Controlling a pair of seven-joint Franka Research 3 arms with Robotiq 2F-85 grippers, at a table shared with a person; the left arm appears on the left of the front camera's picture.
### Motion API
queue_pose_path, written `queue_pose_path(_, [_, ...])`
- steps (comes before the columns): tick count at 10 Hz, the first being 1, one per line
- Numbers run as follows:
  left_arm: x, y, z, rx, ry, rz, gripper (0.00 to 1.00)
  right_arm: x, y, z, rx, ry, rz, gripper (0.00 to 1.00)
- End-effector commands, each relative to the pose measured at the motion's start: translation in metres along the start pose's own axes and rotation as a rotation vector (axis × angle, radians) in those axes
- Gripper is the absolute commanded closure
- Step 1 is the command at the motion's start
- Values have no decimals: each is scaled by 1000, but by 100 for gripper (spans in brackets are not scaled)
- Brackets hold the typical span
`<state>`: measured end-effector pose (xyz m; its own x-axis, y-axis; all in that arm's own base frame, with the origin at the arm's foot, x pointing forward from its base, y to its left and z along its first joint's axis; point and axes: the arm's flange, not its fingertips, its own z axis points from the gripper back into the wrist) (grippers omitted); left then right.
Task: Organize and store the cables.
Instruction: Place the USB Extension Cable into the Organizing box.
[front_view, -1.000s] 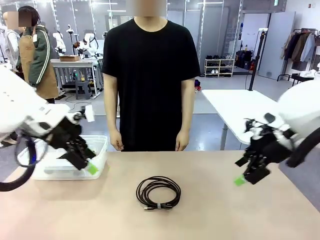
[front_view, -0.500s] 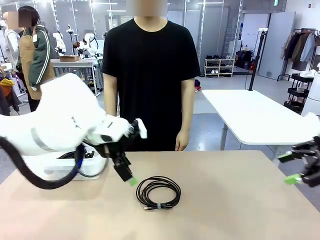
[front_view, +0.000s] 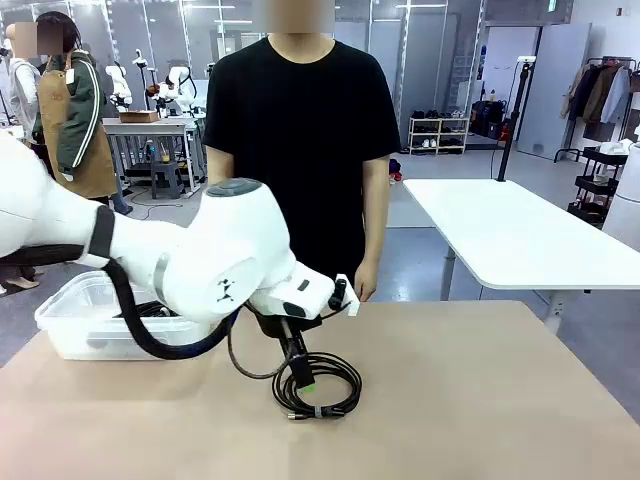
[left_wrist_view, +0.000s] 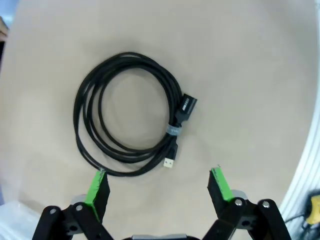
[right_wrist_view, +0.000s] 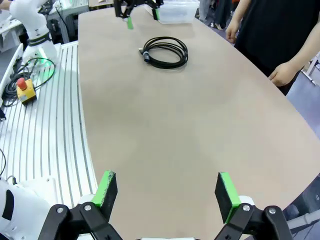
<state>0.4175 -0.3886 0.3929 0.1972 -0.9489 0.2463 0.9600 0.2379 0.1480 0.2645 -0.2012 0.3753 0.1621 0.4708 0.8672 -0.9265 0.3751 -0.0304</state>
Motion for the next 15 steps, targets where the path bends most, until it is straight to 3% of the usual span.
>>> queue_pose_path(1, [21,-3,-16,-3,32,-2,0,-17,38,-29,10,-59,26,0])
queue_pose_path(2, [24,-6,-25,-42,24,-18,0,-23,38,-27,24,-97,42,0])
queue_pose_path(3, [25,-8,-33,-83,28,-47,0,-11,4,1,10,-19,-1,0])
queue_pose_path(9, [23,-8,-70,-156,136,-131,0,-11,4,1,10,-19,-1,0])
queue_pose_path(15, [25,8,-93,-179,148,-155,0,-11,4,1,10,-19,-1,0])
